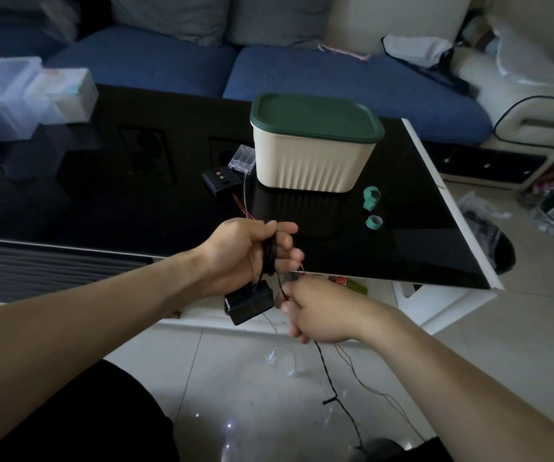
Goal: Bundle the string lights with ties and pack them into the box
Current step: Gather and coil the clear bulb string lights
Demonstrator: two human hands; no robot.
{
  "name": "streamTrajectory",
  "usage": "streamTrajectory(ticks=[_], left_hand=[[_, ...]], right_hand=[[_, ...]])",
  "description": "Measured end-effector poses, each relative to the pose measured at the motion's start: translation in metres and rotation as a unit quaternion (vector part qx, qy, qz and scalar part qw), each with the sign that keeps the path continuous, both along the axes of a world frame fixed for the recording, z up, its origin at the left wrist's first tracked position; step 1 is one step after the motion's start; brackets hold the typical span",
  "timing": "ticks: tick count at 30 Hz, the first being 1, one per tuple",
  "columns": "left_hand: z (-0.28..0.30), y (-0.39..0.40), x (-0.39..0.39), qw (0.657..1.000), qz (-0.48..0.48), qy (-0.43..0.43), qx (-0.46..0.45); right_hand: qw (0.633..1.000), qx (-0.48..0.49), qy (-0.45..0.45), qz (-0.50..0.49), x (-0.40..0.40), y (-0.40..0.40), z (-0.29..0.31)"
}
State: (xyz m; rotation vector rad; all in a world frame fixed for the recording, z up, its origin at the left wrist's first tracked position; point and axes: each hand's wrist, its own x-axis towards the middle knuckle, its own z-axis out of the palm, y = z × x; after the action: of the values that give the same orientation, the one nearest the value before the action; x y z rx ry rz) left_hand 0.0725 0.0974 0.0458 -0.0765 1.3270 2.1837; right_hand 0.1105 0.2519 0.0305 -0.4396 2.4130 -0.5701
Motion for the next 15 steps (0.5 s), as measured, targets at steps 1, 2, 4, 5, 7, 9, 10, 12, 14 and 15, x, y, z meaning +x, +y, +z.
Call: streamTrajectory(ticks=[1,2,4,5,7,9,10,12,14,15], left_hand=[[-0.001,0.0,0.0,1.0,0.0,-0.002,0.008],[-0.001,0.001,0.001,1.0,-0.004,-0.005,0.013],[-0.005,0.002,0.003,1.0,-0.016,-0.008,-0.01],[-0.005,0.001,0.003,0.999,-0.034,-0.004,-0.041],[-0.007,-0.001,0.005,0.987,-0.11,0.013,-0.114],[-0.01,-0.001,0.006,0.974,-0.17,0.024,-0.145],[-0.011,-0.001,0.008,0.972,-0.184,0.023,-0.144],[-0.01,0.003,0.012,0.967,-0.206,0.024,-0.145],[-0.006,0.006,0.014,0.958,-0.236,0.038,-0.158],[-0.004,0.007,0.013,0.953,-0.247,0.049,-0.171]], right_hand=[[1.0,0.007,0.02,0.015,0.003,-0.003,0.0],[0.999,0.005,0.036,0.027,0.005,-0.006,-0.001],[0.998,-0.013,0.054,0.042,0.01,-0.011,0.0],[0.997,-0.021,0.059,0.045,0.011,-0.013,0.001],[0.996,-0.045,0.071,0.041,0.011,-0.013,0.006],[0.993,-0.076,0.086,0.024,0.009,-0.01,0.013],[0.991,-0.09,0.1,0.014,0.007,-0.008,0.016],[0.986,-0.129,0.107,-0.02,0.004,-0.003,0.021],[0.979,-0.181,0.089,-0.043,0.003,0.003,0.027],[0.974,-0.203,0.087,-0.049,0.002,0.006,0.029]])
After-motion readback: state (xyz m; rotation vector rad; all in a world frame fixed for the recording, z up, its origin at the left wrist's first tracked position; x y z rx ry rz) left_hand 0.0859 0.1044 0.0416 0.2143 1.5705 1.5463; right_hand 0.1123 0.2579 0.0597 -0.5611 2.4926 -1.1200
